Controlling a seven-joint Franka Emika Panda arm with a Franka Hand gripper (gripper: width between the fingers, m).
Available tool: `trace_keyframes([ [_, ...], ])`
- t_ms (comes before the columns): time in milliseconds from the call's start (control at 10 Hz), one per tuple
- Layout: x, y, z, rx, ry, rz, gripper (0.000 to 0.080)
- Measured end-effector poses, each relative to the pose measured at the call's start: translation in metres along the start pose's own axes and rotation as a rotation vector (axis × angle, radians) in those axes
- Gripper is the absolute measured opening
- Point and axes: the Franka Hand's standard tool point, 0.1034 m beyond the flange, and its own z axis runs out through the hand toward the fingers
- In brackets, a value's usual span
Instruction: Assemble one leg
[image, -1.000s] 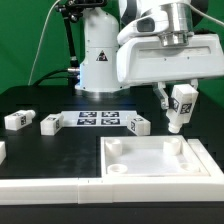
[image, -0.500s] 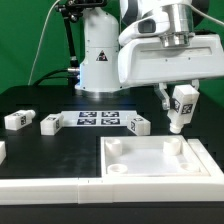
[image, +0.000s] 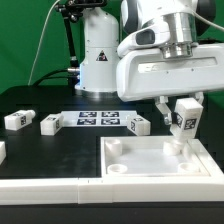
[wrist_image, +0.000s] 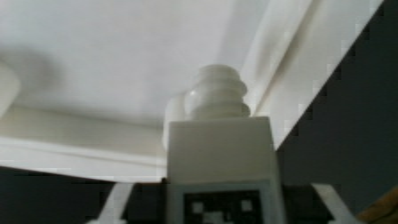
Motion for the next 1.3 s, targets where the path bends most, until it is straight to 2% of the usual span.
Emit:
trace_keyframes([
  [200, 0.024, 0.003, 0.012, 0.002, 0.023, 0.0, 0.0287],
  [300, 0.029, 0.005, 0.018, 0.0, 0.029, 0.0, 0.0287],
  [600, 0.025, 0.004, 0.024, 0.002, 0.022, -0.001, 0.0287],
  [1300, 0.029, 0.004, 0.027, -0.014, 0.119, 0.0, 0.0287],
])
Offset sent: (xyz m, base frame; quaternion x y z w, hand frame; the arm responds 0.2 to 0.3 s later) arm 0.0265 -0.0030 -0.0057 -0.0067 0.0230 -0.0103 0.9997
